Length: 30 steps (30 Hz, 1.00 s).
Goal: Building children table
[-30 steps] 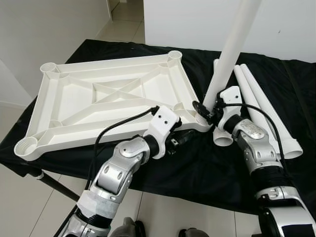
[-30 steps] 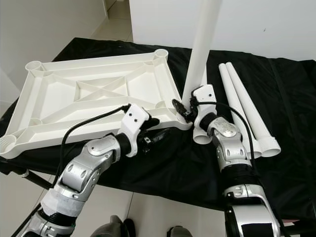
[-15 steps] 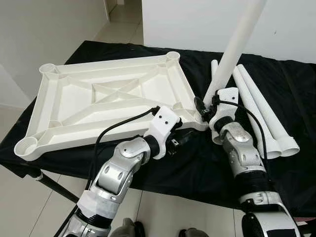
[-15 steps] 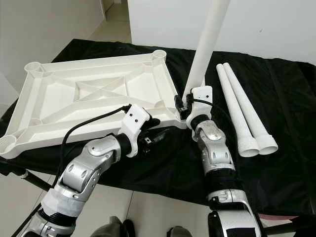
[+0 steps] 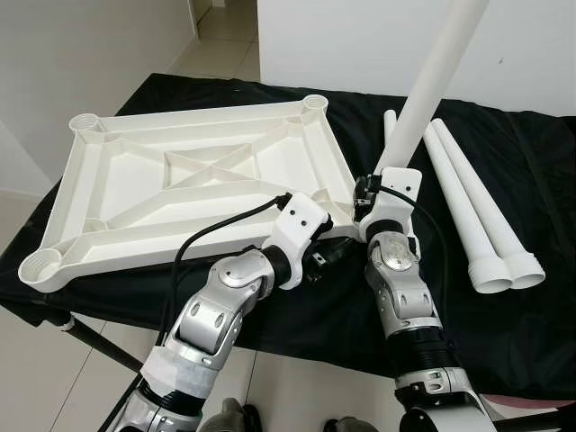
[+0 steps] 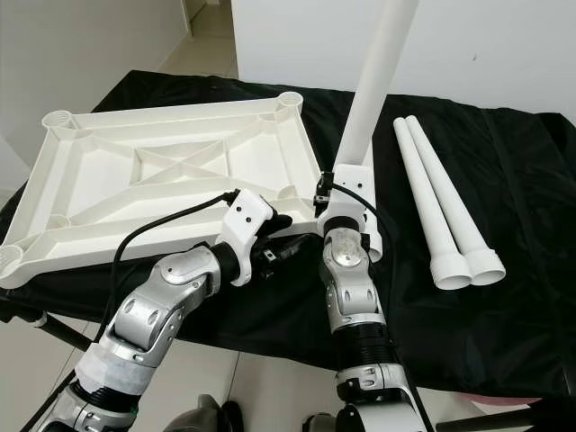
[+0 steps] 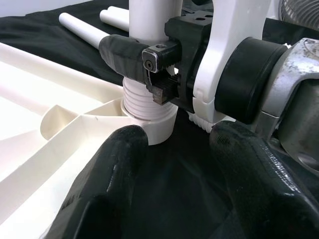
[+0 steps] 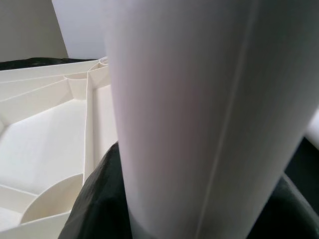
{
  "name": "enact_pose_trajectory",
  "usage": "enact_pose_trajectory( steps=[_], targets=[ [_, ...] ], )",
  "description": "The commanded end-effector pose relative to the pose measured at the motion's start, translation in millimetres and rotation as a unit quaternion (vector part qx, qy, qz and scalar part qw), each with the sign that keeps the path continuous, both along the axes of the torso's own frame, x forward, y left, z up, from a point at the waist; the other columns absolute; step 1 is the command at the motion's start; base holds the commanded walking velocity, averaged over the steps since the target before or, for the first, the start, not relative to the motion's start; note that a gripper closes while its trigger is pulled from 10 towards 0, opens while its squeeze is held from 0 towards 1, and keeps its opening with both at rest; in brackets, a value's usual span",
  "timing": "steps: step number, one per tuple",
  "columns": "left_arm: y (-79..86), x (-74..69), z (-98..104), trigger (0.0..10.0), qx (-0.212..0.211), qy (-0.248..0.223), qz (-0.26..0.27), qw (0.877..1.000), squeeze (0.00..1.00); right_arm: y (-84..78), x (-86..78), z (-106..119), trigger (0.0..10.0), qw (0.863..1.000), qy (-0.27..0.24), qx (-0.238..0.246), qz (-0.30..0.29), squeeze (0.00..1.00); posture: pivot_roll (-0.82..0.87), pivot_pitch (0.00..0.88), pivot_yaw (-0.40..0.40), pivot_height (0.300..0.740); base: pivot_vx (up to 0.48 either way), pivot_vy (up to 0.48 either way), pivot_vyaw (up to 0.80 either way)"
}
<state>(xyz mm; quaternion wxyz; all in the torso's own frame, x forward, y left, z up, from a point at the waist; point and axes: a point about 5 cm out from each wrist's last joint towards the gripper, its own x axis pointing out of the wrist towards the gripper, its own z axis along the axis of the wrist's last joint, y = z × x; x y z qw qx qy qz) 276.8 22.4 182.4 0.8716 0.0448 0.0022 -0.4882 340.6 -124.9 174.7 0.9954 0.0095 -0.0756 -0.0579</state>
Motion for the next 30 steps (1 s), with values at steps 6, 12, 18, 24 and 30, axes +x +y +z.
enact_pose_trajectory(
  steps=[6,12,18,24,30],
  targets=[
    [0.6,1.3,-1,10.0,0.001,-0.002,0.014,1.0,0.0,2.2,-4.3,1,10.0,0.999,-0.019,-0.003,0.025,1.0,-0.12,0.085,0.051,0.74,0.0,0.0,0.0],
    [1.5,2.7,-1,10.0,0.002,-0.003,0.017,1.0,0.0,0.9,-2.3,4,10.0,0.998,-0.02,0.0,0.056,1.0,-0.12,0.091,0.044,0.74,0.0,0.0,0.0],
    [4.9,4.5,-3,10.0,0.006,-0.005,0.024,1.0,0.0,-5.2,0.4,8,10.0,0.991,-0.026,-0.016,0.13,0.0,-0.12,0.085,0.041,0.74,0.0,0.0,0.0],
    [6.7,4.0,-8,10.0,0.011,-0.002,0.026,1.0,0.0,-10.3,1.2,12,10.0,0.981,-0.033,-0.031,0.19,0.0,-0.12,0.085,0.044,0.74,0.0,0.0,0.0],
    [6.8,2.8,-10,10.0,0.017,0.0,0.019,1.0,0.0,-35.8,12.4,9,10.0,0.957,-0.009,-0.084,0.278,0.0,-0.13,0.082,0.053,0.74,0.0,0.0,0.0]
  ],
)
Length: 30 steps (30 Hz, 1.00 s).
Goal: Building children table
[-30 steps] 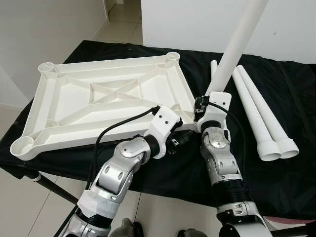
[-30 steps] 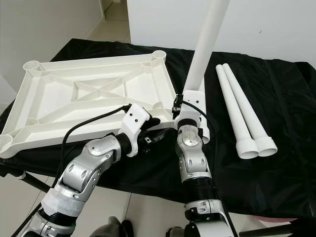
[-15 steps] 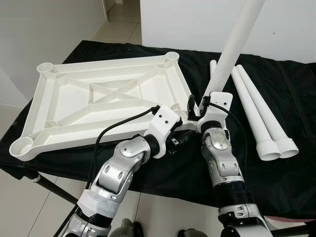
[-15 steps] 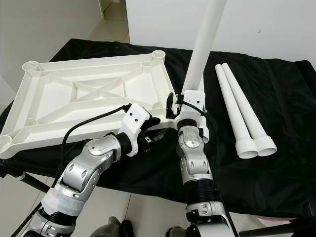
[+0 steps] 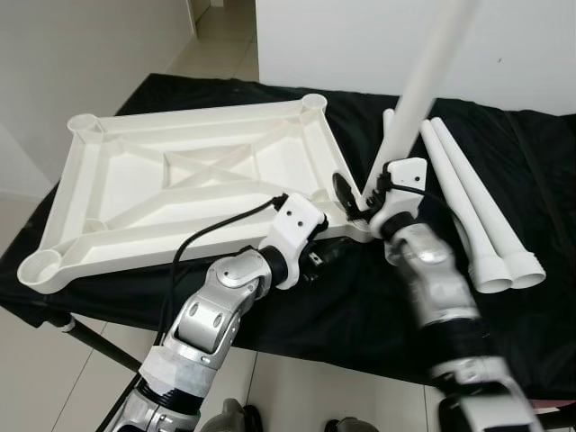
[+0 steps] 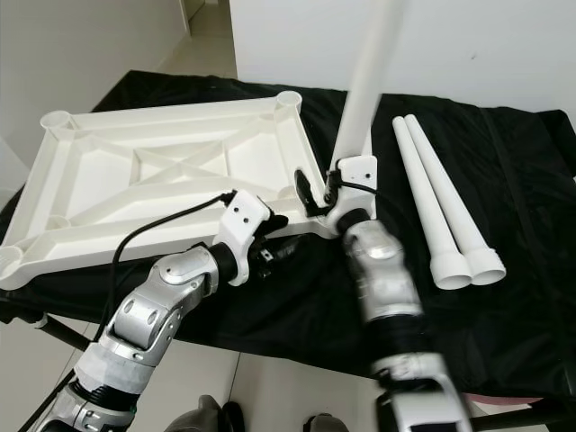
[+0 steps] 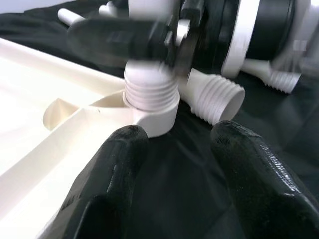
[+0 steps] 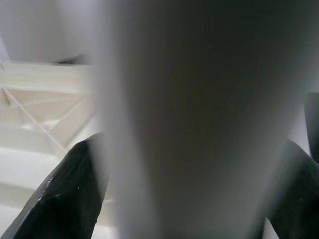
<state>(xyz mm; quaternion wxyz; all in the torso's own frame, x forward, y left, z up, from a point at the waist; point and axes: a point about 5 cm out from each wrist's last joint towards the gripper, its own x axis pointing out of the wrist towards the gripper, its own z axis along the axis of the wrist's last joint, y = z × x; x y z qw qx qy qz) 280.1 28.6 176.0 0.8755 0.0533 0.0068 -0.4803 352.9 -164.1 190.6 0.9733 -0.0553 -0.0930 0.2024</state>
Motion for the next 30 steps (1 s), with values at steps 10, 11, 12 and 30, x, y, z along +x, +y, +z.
enact_pose_trajectory(
  steps=[10,11,12,30],
  targets=[
    [-0.8,-0.9,-1,10.0,0.004,-0.004,0.009,1.0,0.0,-8.5,5.5,-19,0.0,0.996,0.043,-0.043,0.067,0.0,-0.12,0.079,0.054,0.74,0.0,0.0,0.0],
    [-0.8,-0.9,-1,10.0,0.004,-0.004,0.009,1.0,0.0,-8.5,5.5,-19,0.0,0.996,0.043,-0.043,0.067,0.0,-0.12,0.079,0.054,0.74,0.0,0.0,0.0],
    [-0.8,-1.2,-1,10.0,0.004,-0.003,0.009,1.0,0.0,-9.6,5.7,-20,0.0,0.995,0.049,-0.042,0.076,0.0,-0.12,0.079,0.054,0.74,0.0,0.0,0.0],
    [-0.3,-3.0,-3,10.0,0.003,0.0,0.012,1.0,0.0,-8.6,4.5,-31,10.0,0.998,0.052,-0.017,0.016,0.0,-0.11,0.098,0.048,0.74,0.0,0.0,0.0]
  ],
)
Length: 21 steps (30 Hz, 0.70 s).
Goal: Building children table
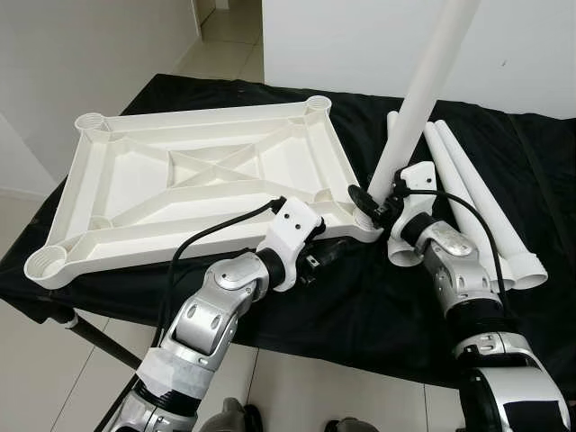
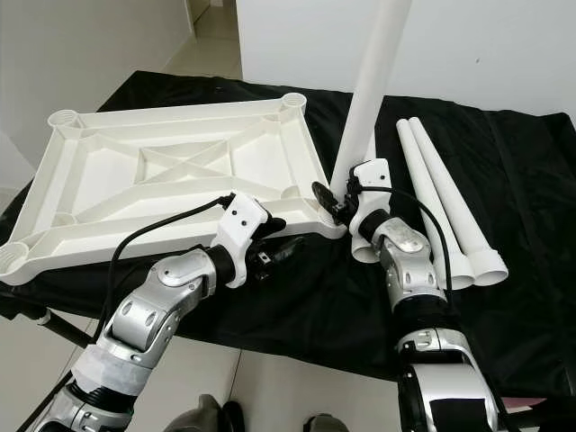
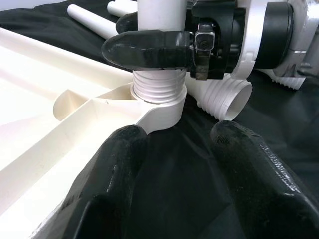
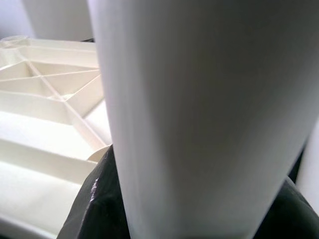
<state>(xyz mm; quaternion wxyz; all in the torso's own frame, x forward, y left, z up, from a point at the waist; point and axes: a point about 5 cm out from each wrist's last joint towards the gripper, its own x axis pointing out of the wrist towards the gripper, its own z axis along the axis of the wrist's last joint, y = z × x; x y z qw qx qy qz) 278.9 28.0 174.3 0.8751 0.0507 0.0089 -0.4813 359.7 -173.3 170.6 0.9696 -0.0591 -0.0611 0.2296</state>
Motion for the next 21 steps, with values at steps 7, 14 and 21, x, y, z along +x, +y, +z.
enact_pose_trajectory(
  steps=[7,14,21],
  targets=[
    [0.3,-4.5,-3,10.0,0.004,0.002,0.012,1.0,0.0,11.8,-7.7,-16,10.0,0.99,0.038,0.051,-0.125,0.0,-0.11,0.11,0.057,0.74,0.0,0.0,0.0],
    [0.3,-4.6,-5,10.0,0.006,0.003,0.01,1.0,0.0,22.6,-21.8,-14,10.0,0.96,0.021,0.095,-0.263,0.0,-0.12,0.111,0.055,0.74,0.0,0.0,0.0],
    [0.0,-3.3,-4,10.0,0.003,0.001,0.013,1.0,0.0,45.0,-32.6,-5,10.0,0.954,-0.007,0.126,-0.273,0.0,-0.12,0.1,0.049,0.74,0.0,0.0,0.0]
  ],
)
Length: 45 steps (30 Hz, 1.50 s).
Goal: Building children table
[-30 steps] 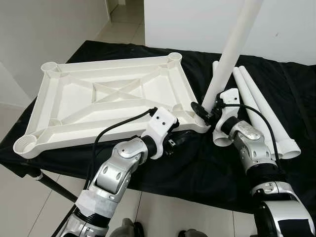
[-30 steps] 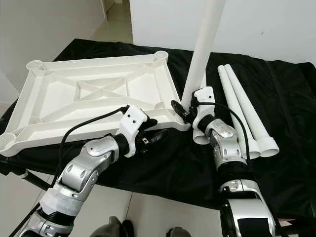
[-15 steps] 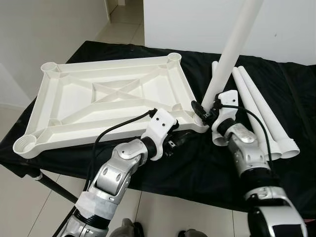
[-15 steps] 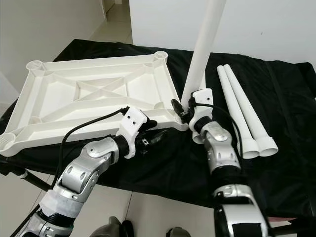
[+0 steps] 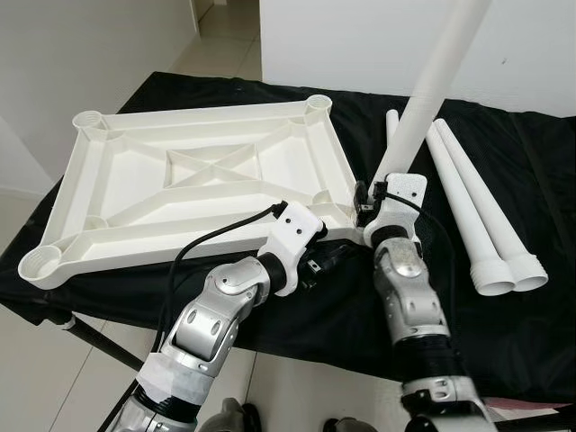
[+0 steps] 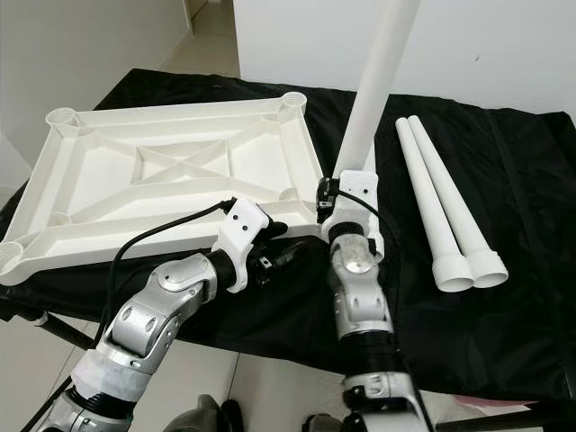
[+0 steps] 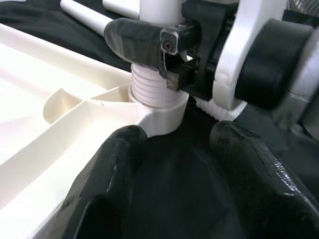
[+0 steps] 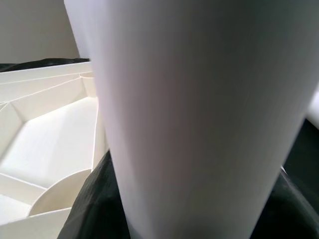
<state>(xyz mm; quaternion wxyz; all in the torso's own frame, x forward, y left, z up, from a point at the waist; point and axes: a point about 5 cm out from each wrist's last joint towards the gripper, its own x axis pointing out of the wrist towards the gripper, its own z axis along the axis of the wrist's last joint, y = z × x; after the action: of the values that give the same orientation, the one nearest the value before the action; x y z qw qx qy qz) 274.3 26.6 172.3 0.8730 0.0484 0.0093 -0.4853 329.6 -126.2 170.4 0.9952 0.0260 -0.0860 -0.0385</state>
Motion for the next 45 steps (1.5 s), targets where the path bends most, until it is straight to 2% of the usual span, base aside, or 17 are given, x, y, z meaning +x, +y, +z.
enact_pose_trajectory(
  steps=[1,4,5,14,15,16,18,22,24,25,26,34,35,38,39,40,45],
  targets=[
    [1.7,1.8,-2,10.0,0.004,-0.001,0.019,1.0,0.0,-2.0,-2.9,-1,10.0,1.0,0.0,0.018,-0.013,0.0,-0.12,0.096,0.049,0.74,0.0,0.0,0.0],
    [2.0,2.3,-2,10.0,0.005,-0.001,0.02,1.0,0.0,-4.7,-1.7,2,10.0,1.0,-0.004,0.011,-0.019,0.0,-0.12,0.091,0.049,0.74,0.0,0.0,0.0],
    [1.7,2.7,-2,10.0,0.005,-0.002,0.02,1.0,0.0,-5.5,-0.4,3,10.0,1.0,-0.004,0.01,-0.015,1.0,-0.12,0.09,0.044,0.74,0.0,0.0,0.0],
    [0.3,3.4,0,10.0,0.005,-0.005,0.015,1.0,0.0,-7.8,4.7,9,10.0,0.999,-0.014,0.013,0.029,1.0,-0.12,0.085,0.042,0.74,0.0,0.0,0.0],
    [-0.5,2.9,0,10.0,0.005,-0.005,0.012,1.0,0.0,-9.4,6.9,9,10.0,0.998,-0.011,0.001,0.06,0.0,-0.12,0.079,0.044,0.74,0.0,0.0,0.0],
    [-0.5,2.9,0,10.0,0.005,-0.005,0.012,1.0,0.0,-9.4,6.9,9,10.0,0.998,-0.011,0.001,0.06,0.0,-0.12,0.079,0.044,0.74,0.0,0.0,0.0],
    [-1.1,2.5,0,10.0,0.006,-0.007,0.01,1.0,0.0,-10.7,9.1,8,10.0,0.992,0.001,-0.019,0.123,0.0,-0.12,0.069,0.047,0.74,0.0,0.0,0.0],
    [-0.8,3.1,-1,10.0,0.007,-0.007,0.011,1.0,0.0,-11.4,10.4,6,10.0,0.987,0.013,-0.029,0.158,0.0,-0.13,0.067,0.05,0.74,0.0,0.0,0.0],
    [-0.3,5.0,0,10.0,0.007,-0.01,0.012,1.0,0.0,-21.3,17.3,5,10.0,0.976,0.025,-0.075,0.201,0.0,-0.13,0.067,0.051,0.74,0.0,0.0,0.0],
    [-0.3,5.0,0,10.0,0.007,-0.01,0.012,1.0,0.0,-21.3,17.3,5,10.0,0.976,0.025,-0.075,0.201,0.0,-0.13,0.067,0.051,0.74,0.0,0.0,0.0],
    [0.3,6.9,2,10.0,0.008,-0.014,0.012,1.0,0.0,-29.4,23.0,4,10.0,0.964,0.042,-0.109,0.238,0.0,-0.13,0.065,0.055,0.74,0.0,0.0,0.0],
    [-0.5,8.1,4,10.0,0.007,-0.018,0.011,1.0,0.0,-35.3,29.8,5,10.0,0.947,0.044,-0.151,0.281,0.0,-0.13,0.065,0.058,0.74,0.0,0.0,0.0],
    [-1.9,8.1,4,10.0,0.006,-0.018,0.009,1.0,0.0,-36.4,31.4,5,9.3,0.943,0.049,-0.156,0.29,0.0,-0.13,0.062,0.061,0.74,0.0,0.0,0.0],
    [-2.8,8.0,5,10.0,0.005,-0.019,0.008,1.0,0.0,-37.0,32.3,5,9.3,0.941,0.052,-0.159,0.296,0.0,-0.13,0.062,0.061,0.74,0.0,0.0,0.0],
    [-3.8,8.0,5,10.0,0.004,-0.019,0.007,1.0,0.0,-38.4,33.3,4,5.0,0.938,0.058,-0.163,0.3,0.0,-0.13,0.062,0.061,0.74,0.0,0.0,0.0],
    [-4.3,7.9,6,10.0,0.003,-0.02,0.006,1.0,0.0,-40.0,34.0,3,0.0,0.936,0.062,-0.166,0.303,0.0,-0.13,0.062,0.061,0.74,0.0,0.0,0.0],
    [-4.2,9.1,6,10.0,0.004,-0.022,0.006,1.0,0.0,-44.6,36.0,-1,0.0,0.933,0.073,-0.155,0.316,0.0,-0.13,0.062,0.061,0.74,0.0,0.0,0.0]
  ],
)
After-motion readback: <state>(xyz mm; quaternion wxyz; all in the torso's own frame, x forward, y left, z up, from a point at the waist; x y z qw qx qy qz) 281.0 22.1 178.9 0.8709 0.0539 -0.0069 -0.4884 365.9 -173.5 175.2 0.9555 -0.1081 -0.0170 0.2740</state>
